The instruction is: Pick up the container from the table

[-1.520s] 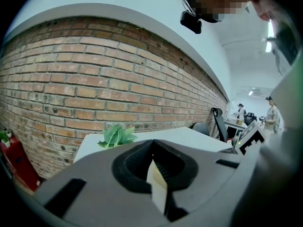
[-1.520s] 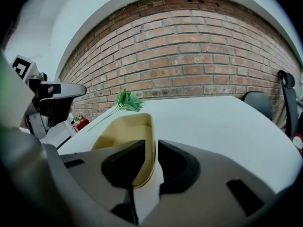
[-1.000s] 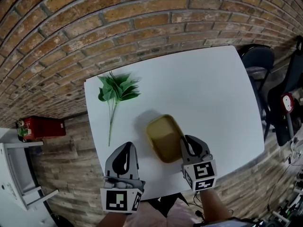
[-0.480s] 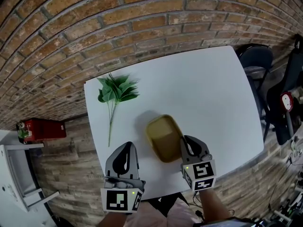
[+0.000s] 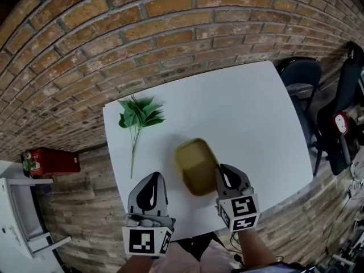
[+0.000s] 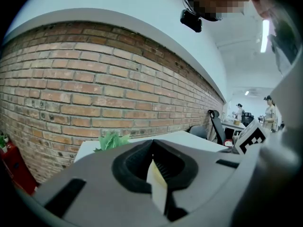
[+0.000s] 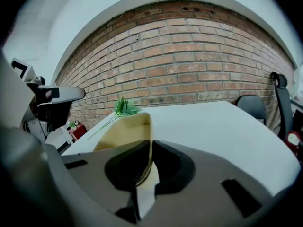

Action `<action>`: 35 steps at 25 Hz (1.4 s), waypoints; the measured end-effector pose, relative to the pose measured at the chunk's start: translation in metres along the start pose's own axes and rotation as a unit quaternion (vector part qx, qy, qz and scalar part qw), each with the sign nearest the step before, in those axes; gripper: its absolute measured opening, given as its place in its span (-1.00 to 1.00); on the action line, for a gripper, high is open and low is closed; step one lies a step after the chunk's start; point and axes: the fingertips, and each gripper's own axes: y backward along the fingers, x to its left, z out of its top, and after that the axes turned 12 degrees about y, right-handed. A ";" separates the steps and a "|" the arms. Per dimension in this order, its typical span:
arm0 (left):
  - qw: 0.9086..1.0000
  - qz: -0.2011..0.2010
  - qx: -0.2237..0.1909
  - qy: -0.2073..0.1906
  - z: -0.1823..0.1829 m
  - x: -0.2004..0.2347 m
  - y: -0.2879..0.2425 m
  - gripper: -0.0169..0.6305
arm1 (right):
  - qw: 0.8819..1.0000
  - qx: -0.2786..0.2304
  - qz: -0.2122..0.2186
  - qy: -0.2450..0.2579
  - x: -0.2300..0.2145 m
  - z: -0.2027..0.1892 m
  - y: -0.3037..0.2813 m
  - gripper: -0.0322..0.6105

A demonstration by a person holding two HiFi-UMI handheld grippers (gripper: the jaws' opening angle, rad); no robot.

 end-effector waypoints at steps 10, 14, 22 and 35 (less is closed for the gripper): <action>0.999 -0.016 -0.026 -0.014 0.024 -0.019 0.010 -0.92 | 0.998 -0.054 -0.026 -0.001 -0.011 0.043 0.030 -0.83; 0.999 -0.017 -0.036 -0.019 0.034 -0.025 0.015 -0.92 | 0.997 -0.073 -0.034 0.001 -0.015 0.057 0.042 -0.83; 0.997 -0.022 -0.069 -0.030 0.061 -0.033 0.023 -0.92 | 0.993 -0.108 -0.056 0.004 -0.023 0.086 0.067 -0.83; 0.992 -0.028 -0.113 -0.041 0.094 -0.045 0.043 -0.92 | 0.983 -0.160 -0.090 0.019 -0.032 0.123 0.114 -0.83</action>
